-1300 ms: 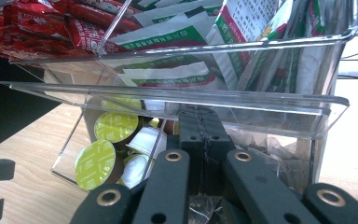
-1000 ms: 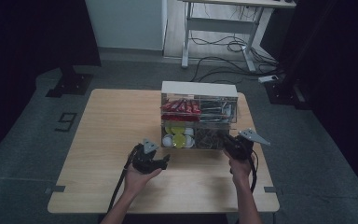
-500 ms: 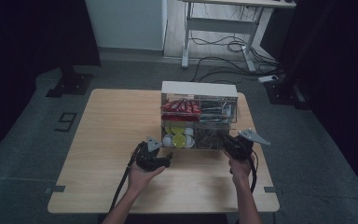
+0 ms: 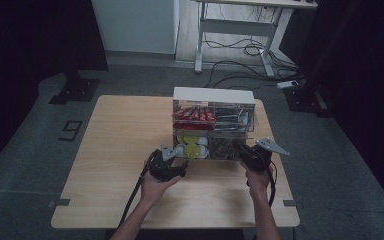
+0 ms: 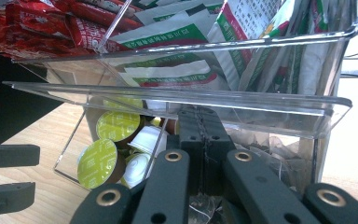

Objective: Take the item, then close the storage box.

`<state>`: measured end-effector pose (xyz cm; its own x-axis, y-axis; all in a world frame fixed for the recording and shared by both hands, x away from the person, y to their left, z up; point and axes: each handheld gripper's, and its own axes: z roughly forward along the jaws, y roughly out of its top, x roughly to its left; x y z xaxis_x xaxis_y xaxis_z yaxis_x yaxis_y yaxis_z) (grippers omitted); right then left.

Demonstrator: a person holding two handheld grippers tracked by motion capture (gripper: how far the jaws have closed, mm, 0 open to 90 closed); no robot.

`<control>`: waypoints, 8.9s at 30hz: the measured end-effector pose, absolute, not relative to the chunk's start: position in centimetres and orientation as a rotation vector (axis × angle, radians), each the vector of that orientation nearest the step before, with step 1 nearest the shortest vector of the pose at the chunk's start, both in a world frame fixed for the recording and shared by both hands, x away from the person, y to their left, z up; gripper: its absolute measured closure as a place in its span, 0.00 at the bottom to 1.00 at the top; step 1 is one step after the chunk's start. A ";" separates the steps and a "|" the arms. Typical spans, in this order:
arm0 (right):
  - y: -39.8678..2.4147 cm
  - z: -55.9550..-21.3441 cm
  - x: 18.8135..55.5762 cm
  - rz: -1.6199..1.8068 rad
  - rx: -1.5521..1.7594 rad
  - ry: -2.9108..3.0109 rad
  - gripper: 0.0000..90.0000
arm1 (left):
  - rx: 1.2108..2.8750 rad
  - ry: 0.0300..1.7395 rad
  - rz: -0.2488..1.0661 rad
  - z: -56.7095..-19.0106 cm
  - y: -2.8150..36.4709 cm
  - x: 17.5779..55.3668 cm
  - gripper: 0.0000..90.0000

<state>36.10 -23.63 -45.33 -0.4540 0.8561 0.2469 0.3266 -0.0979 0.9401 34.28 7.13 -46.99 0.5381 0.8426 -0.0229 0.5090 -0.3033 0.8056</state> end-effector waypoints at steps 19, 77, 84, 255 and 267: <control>-23.9 -45.4 36.2 1.582 1.298 1.736 0.99 | 1.991 1.092 0.534 -46.8 5.9 35.5 0.34; -24.1 -45.5 36.3 1.592 1.308 1.740 0.99 | 1.988 1.093 0.609 -48.5 1.4 38.2 0.36; -24.2 -45.5 36.3 1.591 1.309 1.738 0.99 | 1.986 1.097 0.613 -48.8 1.4 38.2 0.43; -22.6 -46.8 35.7 1.498 1.300 1.822 0.99 | 1.851 1.332 0.543 -51.5 19.4 30.6 0.26; -22.5 -47.0 34.9 1.490 1.296 1.829 0.98 | 1.867 1.318 0.525 -51.4 19.5 30.6 0.26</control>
<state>34.88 -22.53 -46.96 -0.4600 0.8624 0.2112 0.3810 -0.0231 0.9243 30.60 19.47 -51.38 0.3782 0.9205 -0.0988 0.5999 -0.1624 0.7834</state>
